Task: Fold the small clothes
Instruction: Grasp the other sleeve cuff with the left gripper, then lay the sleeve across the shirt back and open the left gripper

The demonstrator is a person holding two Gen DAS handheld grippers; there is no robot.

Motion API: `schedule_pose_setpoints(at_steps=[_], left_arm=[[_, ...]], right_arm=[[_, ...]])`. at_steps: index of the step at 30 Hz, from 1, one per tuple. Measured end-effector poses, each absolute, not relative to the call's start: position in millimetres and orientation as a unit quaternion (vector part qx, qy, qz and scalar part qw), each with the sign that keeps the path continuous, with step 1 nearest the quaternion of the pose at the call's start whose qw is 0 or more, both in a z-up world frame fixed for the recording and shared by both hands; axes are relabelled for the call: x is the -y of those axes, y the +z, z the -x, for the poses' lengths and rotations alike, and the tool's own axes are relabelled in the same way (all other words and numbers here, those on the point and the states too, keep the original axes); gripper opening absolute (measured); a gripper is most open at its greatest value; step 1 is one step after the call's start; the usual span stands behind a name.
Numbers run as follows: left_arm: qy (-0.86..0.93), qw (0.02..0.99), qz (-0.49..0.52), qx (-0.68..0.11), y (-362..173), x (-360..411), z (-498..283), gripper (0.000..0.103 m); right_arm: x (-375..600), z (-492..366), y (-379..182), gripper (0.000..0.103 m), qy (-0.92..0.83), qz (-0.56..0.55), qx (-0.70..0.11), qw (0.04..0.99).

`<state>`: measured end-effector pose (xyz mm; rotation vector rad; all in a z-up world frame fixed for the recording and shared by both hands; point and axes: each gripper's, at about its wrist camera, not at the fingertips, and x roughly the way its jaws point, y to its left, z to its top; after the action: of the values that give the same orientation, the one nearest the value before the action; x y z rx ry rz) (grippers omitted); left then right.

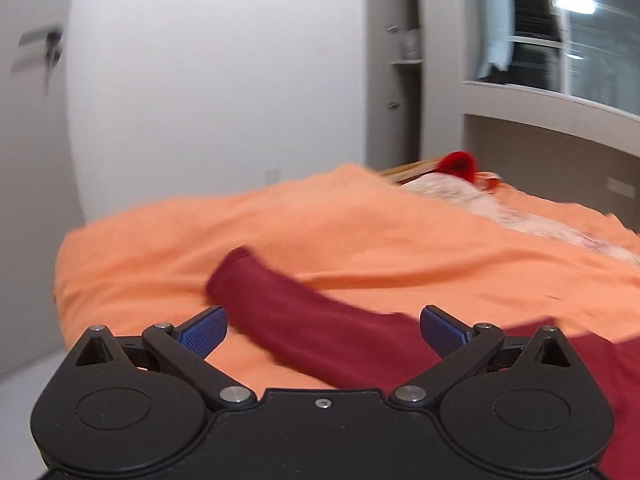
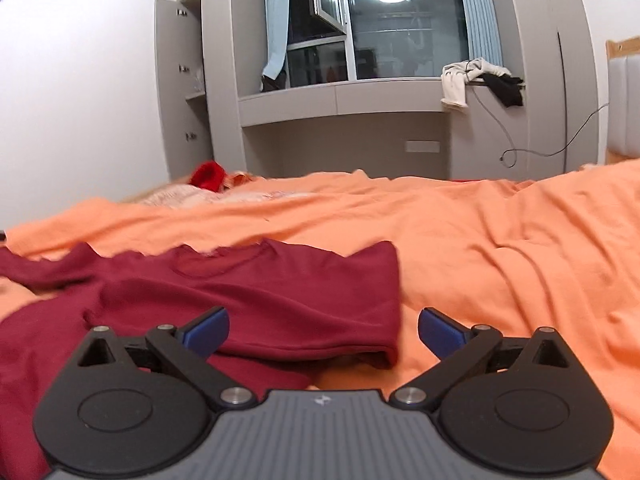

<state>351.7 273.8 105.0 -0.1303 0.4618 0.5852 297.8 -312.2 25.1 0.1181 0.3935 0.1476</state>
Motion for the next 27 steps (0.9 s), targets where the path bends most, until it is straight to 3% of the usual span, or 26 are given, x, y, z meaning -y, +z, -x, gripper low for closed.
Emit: schedule_pose_setpoints(at_steps=[7,11,13,14,15,17,27], left_arm=[[0.317,0.891,0.184,-0.267,71.5,-356.1,-375.0,0.101],[0.331,0.875,0.244,-0.254,69.7,-376.5,-379.3,0.09],[0.332,0.875,0.245,-0.253,70.7,-381.3,-385.7,0.076],[0.33,0.874,0.247,-0.256,70.5,-382.0,-389.3,0.059],[0.327,0.874,0.25,-0.258,70.1,-381.5,-396.7,0.033],[0.312,0.878,0.26,-0.253,69.3,-377.7,-398.5,0.008],[0.259,0.947,0.135,-0.137,133.5,-291.7,-384.3,0.007]], right_arm=[[300.4,-306.4,19.3,0.103,0.077,-0.051,-0.198,0.976],[296.3,-308.0,14.5,0.103,0.077,-0.037,-0.199,0.976],[295.6,-309.2,11.9,0.103,0.078,-0.034,-0.202,0.976],[295.3,-310.0,11.0,0.103,0.078,-0.034,-0.204,0.975],[295.3,-310.9,9.9,0.103,0.077,-0.033,-0.206,0.975],[295.1,-312.4,8.9,0.103,0.077,-0.032,-0.21,0.974],[296.5,-308.9,11.9,0.103,0.084,-0.029,-0.197,0.976]])
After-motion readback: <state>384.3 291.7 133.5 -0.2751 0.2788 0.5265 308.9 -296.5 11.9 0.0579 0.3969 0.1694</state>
